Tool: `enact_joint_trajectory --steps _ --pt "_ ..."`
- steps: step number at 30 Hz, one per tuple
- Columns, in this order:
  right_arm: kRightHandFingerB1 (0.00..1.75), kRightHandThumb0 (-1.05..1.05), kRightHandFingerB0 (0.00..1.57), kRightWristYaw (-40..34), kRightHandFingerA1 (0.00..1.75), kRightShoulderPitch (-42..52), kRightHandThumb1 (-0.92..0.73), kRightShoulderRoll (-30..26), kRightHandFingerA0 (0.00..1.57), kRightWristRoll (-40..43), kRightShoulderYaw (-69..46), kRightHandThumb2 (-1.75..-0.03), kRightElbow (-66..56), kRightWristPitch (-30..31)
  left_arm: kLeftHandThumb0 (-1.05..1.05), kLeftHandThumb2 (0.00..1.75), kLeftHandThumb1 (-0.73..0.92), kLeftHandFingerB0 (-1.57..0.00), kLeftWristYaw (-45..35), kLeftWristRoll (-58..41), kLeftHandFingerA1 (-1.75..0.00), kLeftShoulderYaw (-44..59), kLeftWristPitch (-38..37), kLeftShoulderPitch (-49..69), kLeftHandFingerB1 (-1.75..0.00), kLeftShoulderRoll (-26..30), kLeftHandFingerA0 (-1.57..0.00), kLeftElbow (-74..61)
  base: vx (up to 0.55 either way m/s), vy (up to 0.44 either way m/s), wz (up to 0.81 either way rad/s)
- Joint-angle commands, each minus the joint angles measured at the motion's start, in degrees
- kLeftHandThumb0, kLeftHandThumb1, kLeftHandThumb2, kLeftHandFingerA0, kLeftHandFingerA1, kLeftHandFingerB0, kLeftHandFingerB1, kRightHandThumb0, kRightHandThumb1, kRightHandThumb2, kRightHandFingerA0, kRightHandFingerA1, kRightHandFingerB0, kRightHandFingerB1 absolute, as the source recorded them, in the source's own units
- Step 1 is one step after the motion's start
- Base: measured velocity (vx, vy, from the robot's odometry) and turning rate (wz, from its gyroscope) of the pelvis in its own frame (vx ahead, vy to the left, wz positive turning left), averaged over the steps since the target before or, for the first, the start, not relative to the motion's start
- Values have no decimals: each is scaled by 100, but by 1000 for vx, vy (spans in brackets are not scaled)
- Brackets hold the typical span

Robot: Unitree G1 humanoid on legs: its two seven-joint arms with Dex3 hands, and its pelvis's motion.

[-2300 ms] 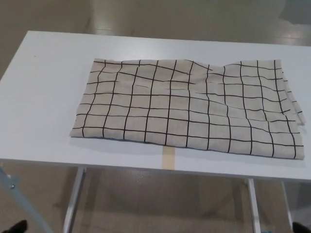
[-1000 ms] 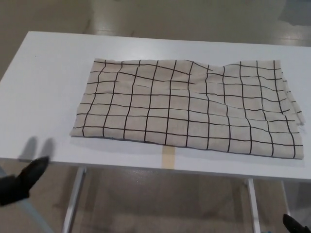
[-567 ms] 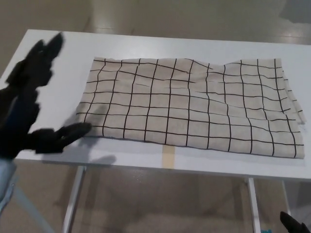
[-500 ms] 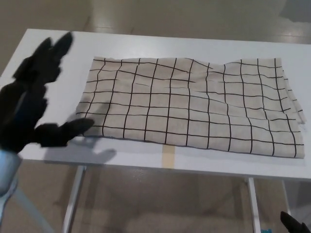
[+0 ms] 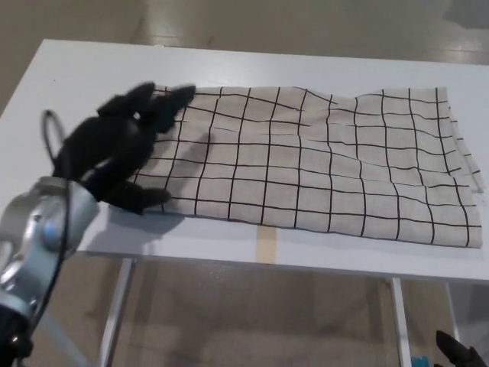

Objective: Use the left hand to fold a white towel with checkered patterns in half.

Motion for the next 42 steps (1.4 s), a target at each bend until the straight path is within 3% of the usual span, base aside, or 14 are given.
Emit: enact_joint_trajectory --steps 1,4,25,27,28,29,30,31,32,33,34,35,41,42 --pt "40 -37 32 -123 44 191 -80 -125 38 -96 52 -64 90 -438 -12 56 52 0 297 1562 0 -1278 733 -725 -6 -183 0 1540 0 0 0" --pt "40 -36 33 -40 44 175 -79 -115 36 -3 15 -63 108 -469 -16 56 53 0 511 1551 0 -1567 827 -855 -15 -365 0 1959 0 0 0" --pt "40 -35 34 -232 43 141 -79 -87 36 -71 25 -63 220 -506 -25 55 51 0 1162 1561 0 -2355 1115 -1287 -12 -899 0 3254 0 0 0" --pt "40 -35 34 -199 43 168 -79 -91 36 -49 26 -63 226 -527 -26 56 48 -5 1279 1623 -14 -2437 1225 -1327 -26 -1009 0 3443 0 0 0" --pt "40 -35 34 -153 43 187 -79 -82 36 -6 22 -63 229 -557 -33 56 49 -32 1474 1826 -32 -2657 1472 -1437 -32 -1177 -25 3780 0 0 0" --pt "40 -35 34 -141 43 178 -79 -73 36 8 21 -63 236 -565 -33 56 49 -32 1556 1941 -32 -2773 1595 -1504 -32 -1247 -25 3938 0 0 0" --pt "40 -36 34 -151 43 159 -78 -57 36 10 23 -63 237 -565 -34 55 50 -48 1551 2067 -48 -2907 1726 -1588 -45 -1307 -50 4104 0 0 0" --pt "40 -35 34 -159 44 161 -79 -39 36 19 20 -63 245 -582 -34 85 43 -69 1492 2149 -92 -3034 1881 -1637 -74 -1402 -80 4297 0 0 0" --pt "40 -35 34 -170 44 172 -79 -22 36 27 16 -63 254 -604 -34 85 43 -69 1423 2181 -92 -3163 2022 -1678 -74 -1508 -80 4508 0 0 0" --pt "40 -35 34 -154 44 160 -79 -23 36 40 12 -63 256 -611 -37 56 49 -83 1431 2148 -115 -3181 2054 -1689 -61 -1543 -84 4586 0 0 0" --pt "40 -35 34 -143 44 148 -79 -25 36 47 9 -63 256 -613 -37 56 49 -83 1452 2116 -115 -3196 2066 -1703 -61 -1563 -84 4640 0 0 0" --pt "40 -35 34 -127 45 125 -79 -21 36 59 6 -63 255 -615 -37 56 50 -80 1515 2054 -135 -3229 2114 -1716 -51 -1600 -89 4762 0 0 0" --pt "41 -35 34 53 46 199 -78 -18 36 226 -48 -63 232 -624 -34 58 53 -75 1706 1909 -148 -3252 2123 -1618 -48 -1531 -87 4939 0 0 0" --pt "42 -34 34 113 47 193 -78 -15 36 275 -60 -63 243 -617 -33 58 55 -77 1810 1836 -133 -3187 2013 -1592 -48 -1402 -80 4903 0 0 0"
